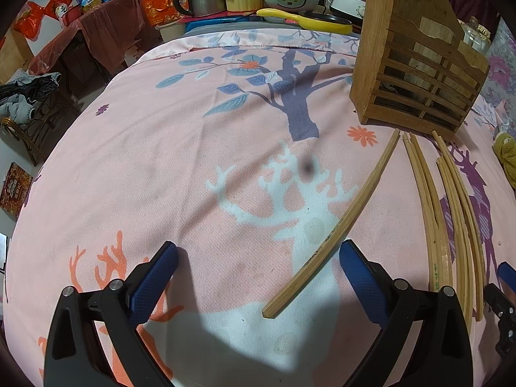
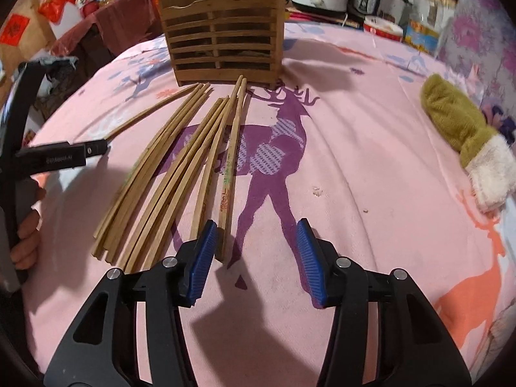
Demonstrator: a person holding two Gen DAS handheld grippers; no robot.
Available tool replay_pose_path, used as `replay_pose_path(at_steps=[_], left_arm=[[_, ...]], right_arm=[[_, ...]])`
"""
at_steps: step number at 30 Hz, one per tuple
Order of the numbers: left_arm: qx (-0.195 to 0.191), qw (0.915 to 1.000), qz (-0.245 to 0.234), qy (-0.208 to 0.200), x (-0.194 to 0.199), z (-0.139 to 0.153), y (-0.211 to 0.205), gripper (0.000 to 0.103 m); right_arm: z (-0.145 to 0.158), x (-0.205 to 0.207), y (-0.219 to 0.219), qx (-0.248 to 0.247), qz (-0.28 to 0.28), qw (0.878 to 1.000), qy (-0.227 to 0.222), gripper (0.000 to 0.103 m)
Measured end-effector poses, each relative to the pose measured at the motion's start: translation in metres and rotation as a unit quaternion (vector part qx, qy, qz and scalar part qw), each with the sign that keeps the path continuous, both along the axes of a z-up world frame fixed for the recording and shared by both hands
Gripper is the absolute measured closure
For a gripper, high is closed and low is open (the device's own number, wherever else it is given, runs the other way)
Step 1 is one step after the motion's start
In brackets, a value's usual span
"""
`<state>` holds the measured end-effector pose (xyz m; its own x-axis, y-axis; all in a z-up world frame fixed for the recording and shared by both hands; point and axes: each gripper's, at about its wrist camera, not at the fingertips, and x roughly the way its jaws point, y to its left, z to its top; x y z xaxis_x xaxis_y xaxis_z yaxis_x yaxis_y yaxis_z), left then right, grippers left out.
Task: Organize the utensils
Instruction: 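Close the right tool on one chopstick while the left tool closes on another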
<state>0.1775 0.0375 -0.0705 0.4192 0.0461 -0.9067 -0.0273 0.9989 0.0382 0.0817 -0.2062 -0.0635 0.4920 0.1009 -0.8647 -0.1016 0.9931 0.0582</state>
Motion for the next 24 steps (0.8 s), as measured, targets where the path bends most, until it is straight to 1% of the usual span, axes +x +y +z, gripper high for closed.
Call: replay_pose_path(at_steps=[2,4,7,9,11,13,14,15,16,18,19,21,22,23,24], left_arm=[[0.0,1.0,0.0,0.0,0.0,0.0,0.0,0.004],[0.0,1.0,0.0,0.0,0.0,0.0,0.0,0.004],[-0.001,1.0,0.0,0.003,-0.001,0.0,0.0,0.004],[-0.005,1.0,-0.002,0.005,-0.008,0.003,0.002,0.004],[-0.004,0.9998,-0.018,0.003,-0.02,0.005,0.0,0.005],[0.007,0.9985,-0.055,-0.005,-0.032,0.008,-0.005,0.006],[0.008,0.9977,-0.066,-0.009,-0.036,0.009,-0.005,0.012],[0.002,0.9965,-0.082,-0.013,-0.04,0.011,-0.005,0.019],[-0.004,0.9959,-0.09,-0.015,-0.041,0.012,-0.005,0.023],[-0.018,0.995,-0.096,-0.018,-0.039,0.013,-0.004,0.039],[-0.017,0.9946,-0.101,-0.021,-0.04,0.013,-0.006,0.045],[-0.019,0.9924,-0.118,-0.026,-0.044,0.015,-0.011,0.067],[-0.019,0.9915,-0.126,-0.028,-0.046,0.015,-0.013,0.074],[-0.021,0.99,-0.137,-0.03,-0.049,0.016,-0.018,0.088],[-0.023,0.9894,-0.14,-0.03,-0.053,0.016,-0.02,0.094]], right_arm=[[0.001,-0.002,0.002,-0.002,0.004,1.0,-0.003,0.054],[0.0,-0.007,0.013,-0.006,0.029,1.0,-0.006,0.056],[-0.002,-0.011,0.027,-0.043,0.043,0.998,-0.018,0.06],[-0.002,-0.011,0.024,-0.034,0.038,0.999,-0.016,0.072],[-0.002,-0.01,0.015,-0.02,0.023,0.999,-0.013,0.078],[-0.002,-0.01,0.006,-0.004,0.015,1.0,-0.008,0.079],[-0.002,-0.01,0.004,0.0,0.012,1.0,-0.008,0.079],[-0.002,-0.01,0.003,0.003,0.011,1.0,-0.007,0.079],[-0.002,-0.01,0.003,0.002,0.011,1.0,-0.008,0.079],[-0.003,-0.011,0.005,-0.003,0.011,1.0,-0.01,0.079],[-0.003,-0.011,0.006,-0.004,0.01,1.0,-0.011,0.079],[-0.003,-0.012,0.003,0.002,0.008,1.0,-0.012,0.081],[-0.003,-0.012,0.002,0.003,0.005,1.0,-0.013,0.082],[-0.003,-0.014,0.001,0.004,0.003,1.0,-0.014,0.085],[-0.003,-0.016,0.0,0.005,0.001,1.0,-0.015,0.087]])
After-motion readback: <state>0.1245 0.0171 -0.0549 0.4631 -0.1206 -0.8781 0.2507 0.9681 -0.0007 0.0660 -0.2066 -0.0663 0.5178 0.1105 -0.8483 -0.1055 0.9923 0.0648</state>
